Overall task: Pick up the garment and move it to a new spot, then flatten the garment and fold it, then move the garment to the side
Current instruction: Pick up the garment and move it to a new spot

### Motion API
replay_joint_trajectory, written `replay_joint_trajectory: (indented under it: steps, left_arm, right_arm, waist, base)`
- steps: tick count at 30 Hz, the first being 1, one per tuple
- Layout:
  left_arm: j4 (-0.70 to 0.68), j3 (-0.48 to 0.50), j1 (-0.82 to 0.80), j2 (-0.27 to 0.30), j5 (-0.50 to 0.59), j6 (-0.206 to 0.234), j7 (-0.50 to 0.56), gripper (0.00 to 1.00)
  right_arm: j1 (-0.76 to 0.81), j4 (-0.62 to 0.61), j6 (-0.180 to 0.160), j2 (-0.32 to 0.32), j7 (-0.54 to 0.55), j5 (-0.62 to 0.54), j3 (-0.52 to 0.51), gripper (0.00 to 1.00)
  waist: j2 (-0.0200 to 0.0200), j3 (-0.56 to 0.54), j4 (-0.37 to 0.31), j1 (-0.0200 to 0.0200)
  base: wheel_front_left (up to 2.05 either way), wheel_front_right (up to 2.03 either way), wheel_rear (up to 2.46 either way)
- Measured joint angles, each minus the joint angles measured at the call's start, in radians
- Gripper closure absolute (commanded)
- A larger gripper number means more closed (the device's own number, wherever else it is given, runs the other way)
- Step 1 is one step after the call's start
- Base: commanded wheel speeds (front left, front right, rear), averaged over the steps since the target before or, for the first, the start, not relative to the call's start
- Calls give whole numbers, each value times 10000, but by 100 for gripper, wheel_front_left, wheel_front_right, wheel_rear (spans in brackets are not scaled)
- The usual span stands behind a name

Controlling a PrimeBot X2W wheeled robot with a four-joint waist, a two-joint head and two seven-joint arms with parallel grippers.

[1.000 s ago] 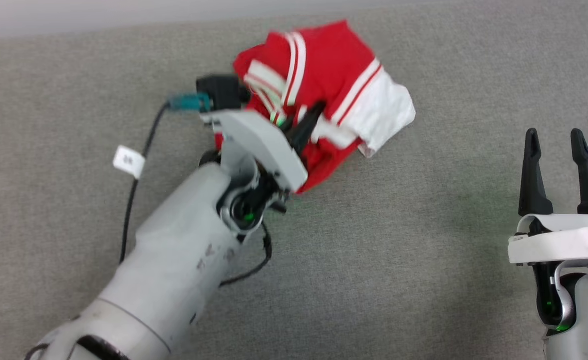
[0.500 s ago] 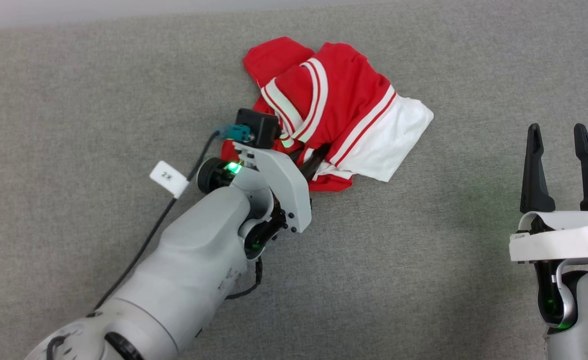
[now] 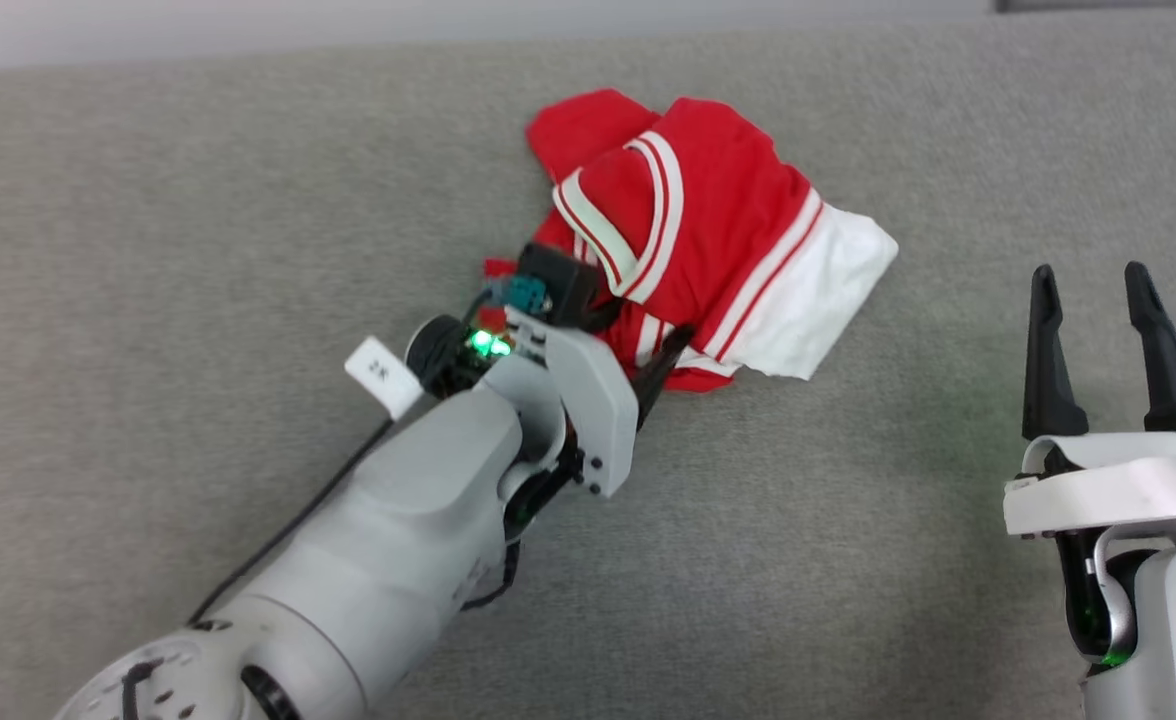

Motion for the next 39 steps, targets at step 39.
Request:
replay_joint_trajectory:
  steps: [39]
  left_arm:
    - [-7110,8529,9193,2698,5336,1582,-1244,0]
  right_arm:
    - [3472,-370,0,-757,1561,-453,-1486,0]
  waist:
    - [0,-3128,3500,-1]
  base:
    - [0,0,0]
